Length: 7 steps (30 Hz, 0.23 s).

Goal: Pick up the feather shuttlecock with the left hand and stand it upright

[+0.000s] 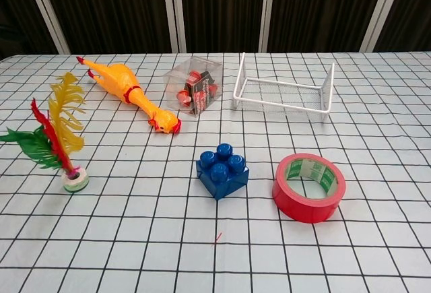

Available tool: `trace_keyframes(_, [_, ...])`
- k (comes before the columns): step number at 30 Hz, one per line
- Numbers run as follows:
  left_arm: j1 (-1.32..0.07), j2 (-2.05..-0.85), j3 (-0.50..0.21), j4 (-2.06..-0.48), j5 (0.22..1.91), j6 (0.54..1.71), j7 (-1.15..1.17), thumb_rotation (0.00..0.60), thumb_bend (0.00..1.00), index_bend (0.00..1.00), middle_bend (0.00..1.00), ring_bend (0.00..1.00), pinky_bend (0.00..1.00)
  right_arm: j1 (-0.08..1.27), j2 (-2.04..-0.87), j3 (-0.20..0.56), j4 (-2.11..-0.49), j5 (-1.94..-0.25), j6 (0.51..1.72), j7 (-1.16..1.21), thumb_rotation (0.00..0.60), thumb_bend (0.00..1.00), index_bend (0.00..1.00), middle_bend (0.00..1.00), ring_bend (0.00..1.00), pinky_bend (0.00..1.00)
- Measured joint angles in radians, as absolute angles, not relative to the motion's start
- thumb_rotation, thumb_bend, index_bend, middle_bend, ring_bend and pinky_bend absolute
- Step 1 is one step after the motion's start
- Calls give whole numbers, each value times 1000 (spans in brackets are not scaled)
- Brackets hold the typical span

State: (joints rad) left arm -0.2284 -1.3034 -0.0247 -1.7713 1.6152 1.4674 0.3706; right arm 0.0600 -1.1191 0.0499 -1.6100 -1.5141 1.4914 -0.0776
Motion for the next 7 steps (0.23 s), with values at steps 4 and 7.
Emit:
trace_keyframes(4, [-166, -1231, 13, -1745, 1640, 1547, 315, 600, 110, 23, 0, 0, 0, 59, -1120, 48, -1609, -1520, 1496, -85, 600, 339, 0, 0, 0, 0])
trace_keyframes(7, [-122, -1206, 37, -1689, 1647, 1596, 273, 600, 109, 1, 0, 0, 0, 58, -1121, 45, -1608, -1525, 1497, -91, 600, 339, 0, 0, 0, 0])
